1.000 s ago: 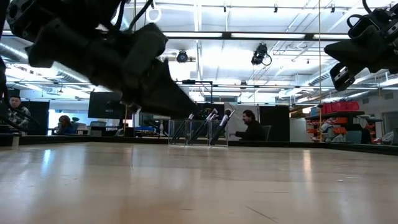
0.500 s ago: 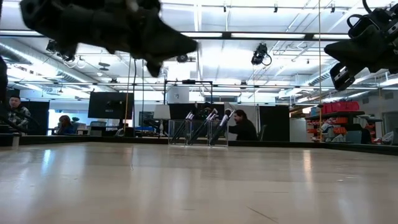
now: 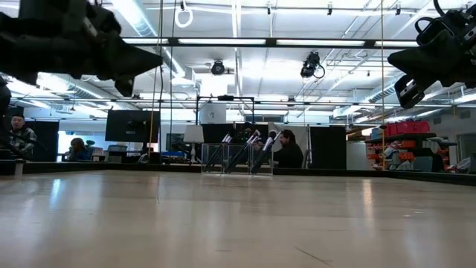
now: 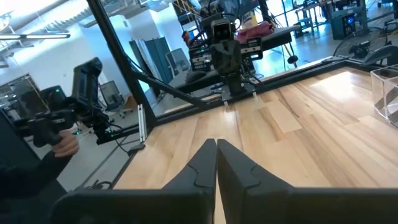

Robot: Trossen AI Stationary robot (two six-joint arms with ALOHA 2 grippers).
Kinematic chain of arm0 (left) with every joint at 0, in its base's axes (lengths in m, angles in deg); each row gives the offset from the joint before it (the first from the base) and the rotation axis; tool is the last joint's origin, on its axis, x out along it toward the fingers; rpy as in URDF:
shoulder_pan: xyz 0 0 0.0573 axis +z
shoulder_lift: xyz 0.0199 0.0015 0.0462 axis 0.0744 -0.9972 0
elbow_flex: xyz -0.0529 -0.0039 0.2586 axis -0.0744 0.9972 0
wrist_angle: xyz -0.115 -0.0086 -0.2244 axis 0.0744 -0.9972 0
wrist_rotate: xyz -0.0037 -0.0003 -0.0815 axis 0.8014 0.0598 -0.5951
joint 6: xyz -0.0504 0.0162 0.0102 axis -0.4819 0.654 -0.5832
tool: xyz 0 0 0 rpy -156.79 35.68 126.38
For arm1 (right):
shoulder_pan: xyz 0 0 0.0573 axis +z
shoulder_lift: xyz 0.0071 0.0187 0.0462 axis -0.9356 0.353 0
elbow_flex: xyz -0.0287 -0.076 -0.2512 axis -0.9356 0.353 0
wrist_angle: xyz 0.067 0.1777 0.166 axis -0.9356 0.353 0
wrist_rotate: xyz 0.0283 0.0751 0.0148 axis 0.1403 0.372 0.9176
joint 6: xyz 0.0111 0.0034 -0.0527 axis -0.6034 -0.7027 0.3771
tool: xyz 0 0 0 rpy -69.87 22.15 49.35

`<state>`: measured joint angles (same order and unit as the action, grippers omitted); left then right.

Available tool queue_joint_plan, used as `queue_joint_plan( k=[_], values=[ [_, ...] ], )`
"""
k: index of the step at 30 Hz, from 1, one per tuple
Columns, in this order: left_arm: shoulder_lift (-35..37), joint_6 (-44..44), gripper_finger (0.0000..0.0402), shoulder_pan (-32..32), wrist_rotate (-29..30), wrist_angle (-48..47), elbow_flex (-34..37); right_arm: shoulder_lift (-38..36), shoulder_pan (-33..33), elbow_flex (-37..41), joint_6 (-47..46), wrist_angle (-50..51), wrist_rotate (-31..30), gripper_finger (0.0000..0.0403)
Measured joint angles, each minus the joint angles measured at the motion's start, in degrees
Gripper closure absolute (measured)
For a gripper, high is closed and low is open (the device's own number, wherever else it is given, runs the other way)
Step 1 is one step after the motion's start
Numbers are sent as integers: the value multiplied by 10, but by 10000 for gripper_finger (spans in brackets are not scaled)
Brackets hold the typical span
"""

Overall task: Put items in baskets/containers
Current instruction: Return to Home Position

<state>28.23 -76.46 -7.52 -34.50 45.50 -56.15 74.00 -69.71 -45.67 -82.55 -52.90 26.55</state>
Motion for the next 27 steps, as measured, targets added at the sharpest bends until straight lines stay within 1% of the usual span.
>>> queue_joint_plan(
  k=[3,6,11,15,19,27],
  values=[
    [56,20,398,10,-31,-6,31,0,0,0,0,0,0,387],
    [100,25,398,13,-49,-47,31,0,0,0,0,0,0,387],
    [151,70,399,13,-76,-90,31,0,0,0,0,0,0,387],
    [197,95,400,13,-78,-155,31,0,0,0,0,0,0,387],
    [251,97,399,13,-74,-226,31,0,0,0,0,0,0,387],
    [379,98,399,13,-67,-351,31,0,0,0,0,0,0,387]
  ],
)
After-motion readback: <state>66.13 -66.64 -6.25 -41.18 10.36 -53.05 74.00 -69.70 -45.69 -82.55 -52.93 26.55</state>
